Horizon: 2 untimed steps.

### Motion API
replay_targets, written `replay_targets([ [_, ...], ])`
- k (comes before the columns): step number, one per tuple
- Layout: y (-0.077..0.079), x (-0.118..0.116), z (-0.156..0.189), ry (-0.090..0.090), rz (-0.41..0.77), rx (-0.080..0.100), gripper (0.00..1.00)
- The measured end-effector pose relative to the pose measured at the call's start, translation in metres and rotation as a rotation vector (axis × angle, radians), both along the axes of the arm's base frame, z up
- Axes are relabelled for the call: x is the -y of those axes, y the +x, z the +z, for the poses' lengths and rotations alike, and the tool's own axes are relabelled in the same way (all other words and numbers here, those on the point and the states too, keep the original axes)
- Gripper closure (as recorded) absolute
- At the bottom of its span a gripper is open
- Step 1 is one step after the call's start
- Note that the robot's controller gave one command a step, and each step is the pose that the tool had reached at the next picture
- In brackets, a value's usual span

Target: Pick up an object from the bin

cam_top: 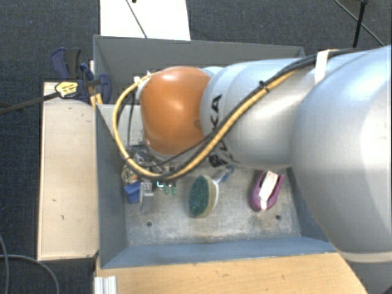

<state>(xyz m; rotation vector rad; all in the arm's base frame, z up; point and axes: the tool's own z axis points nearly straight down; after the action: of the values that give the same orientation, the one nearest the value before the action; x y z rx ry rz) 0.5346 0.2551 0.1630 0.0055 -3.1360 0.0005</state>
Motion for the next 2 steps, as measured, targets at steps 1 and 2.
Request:
replay_targets([
  [1,0.0371,0.0229,-0.0884,0.004,0.302,0.017,0.00],
  [2,0.0379,0.0237,-0.0878,0.004,0.295,0.020,1.00],
])
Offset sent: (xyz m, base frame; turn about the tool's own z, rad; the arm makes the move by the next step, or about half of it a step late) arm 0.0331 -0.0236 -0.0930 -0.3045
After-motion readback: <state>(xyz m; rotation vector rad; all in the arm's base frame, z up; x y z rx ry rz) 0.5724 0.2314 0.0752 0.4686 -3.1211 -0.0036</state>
